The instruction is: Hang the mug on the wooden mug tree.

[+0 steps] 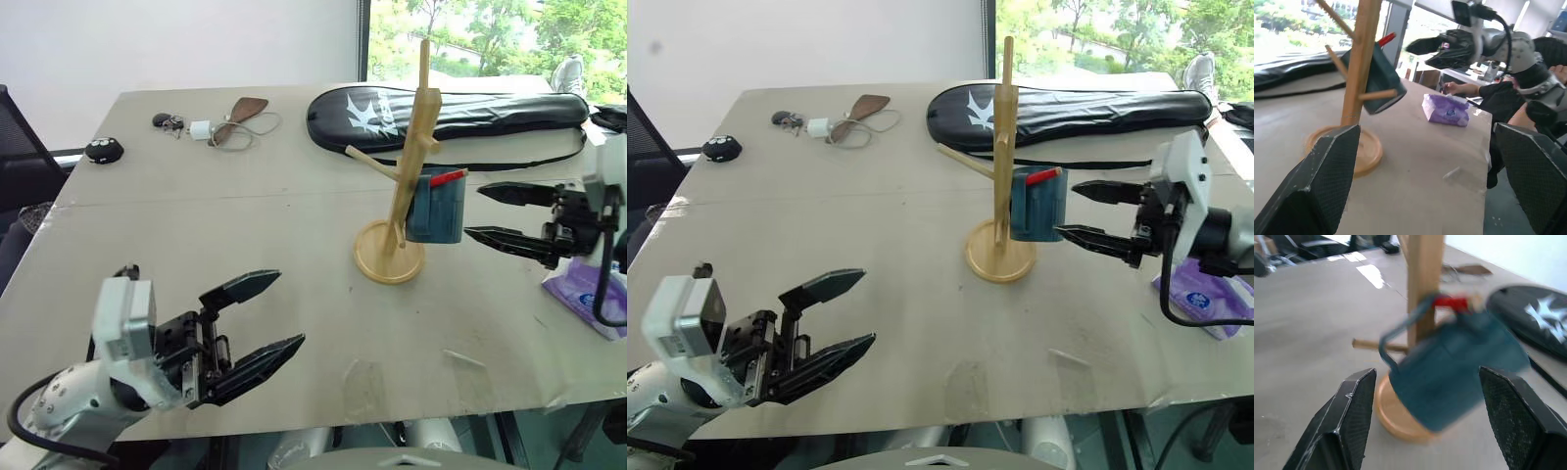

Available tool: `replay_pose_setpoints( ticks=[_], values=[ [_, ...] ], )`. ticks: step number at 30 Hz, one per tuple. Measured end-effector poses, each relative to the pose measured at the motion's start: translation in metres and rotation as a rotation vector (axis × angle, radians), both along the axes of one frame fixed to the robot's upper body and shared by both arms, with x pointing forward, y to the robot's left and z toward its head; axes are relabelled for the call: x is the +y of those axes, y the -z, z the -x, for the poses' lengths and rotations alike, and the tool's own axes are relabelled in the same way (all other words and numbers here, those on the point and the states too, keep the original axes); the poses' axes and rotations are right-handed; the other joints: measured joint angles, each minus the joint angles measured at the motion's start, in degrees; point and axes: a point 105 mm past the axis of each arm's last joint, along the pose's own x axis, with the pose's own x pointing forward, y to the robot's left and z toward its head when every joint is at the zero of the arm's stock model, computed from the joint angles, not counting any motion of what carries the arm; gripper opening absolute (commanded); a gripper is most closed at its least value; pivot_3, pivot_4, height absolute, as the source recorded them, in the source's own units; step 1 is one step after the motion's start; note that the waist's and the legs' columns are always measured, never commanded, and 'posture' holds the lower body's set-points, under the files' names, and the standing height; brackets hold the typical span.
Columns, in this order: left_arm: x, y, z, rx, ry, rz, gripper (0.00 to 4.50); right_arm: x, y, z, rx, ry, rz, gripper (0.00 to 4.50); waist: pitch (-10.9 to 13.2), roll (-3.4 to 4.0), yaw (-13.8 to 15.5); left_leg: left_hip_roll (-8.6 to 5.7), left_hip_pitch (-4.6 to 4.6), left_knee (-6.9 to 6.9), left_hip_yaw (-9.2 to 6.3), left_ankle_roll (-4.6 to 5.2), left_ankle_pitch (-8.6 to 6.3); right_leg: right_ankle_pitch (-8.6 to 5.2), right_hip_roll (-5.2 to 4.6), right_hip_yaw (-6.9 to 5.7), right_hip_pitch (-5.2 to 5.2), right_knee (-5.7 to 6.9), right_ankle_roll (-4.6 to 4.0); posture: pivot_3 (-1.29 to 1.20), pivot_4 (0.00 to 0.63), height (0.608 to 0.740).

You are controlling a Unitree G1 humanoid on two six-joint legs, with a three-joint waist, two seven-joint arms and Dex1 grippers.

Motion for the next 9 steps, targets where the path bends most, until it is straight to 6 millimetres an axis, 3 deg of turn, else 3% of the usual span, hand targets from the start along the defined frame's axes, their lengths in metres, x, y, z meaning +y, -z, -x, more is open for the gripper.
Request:
replay_pose_setpoints(
  ticks=[4,7,9],
  values=[
    [0.009,0.014,-0.017,0.030,-0.078,-0.064,4.50,-0.024,0.034,0.009,0.082,0.132,0.036,3.32,0.0,0.01,1.1,0.00,0.03,0.07,-0.04,0.00,0.00,0.00,0.00,-0.06,0.04,0.09,0.00,0.00,0.150,0.740],
    [0.023,0.041,-0.034,0.091,-0.183,-0.216,4.50,-0.036,0.067,0.023,0.133,0.227,0.028,3.32,0.0,-0.01,1.4,0.01,0.08,0.07,-0.06,-0.03,-0.02,0.00,0.04,-0.07,0.08,0.14,0.00,0.00,0.150,0.740],
    [0.039,0.065,-0.043,0.153,-0.257,-0.326,4.50,-0.043,0.101,0.037,0.181,0.310,0.025,3.32,0.0,0.03,1.2,0.00,0.10,0.04,-0.01,-0.05,-0.03,0.00,0.07,0.01,0.06,0.14,0.00,0.00,0.150,0.740]
  ],
)
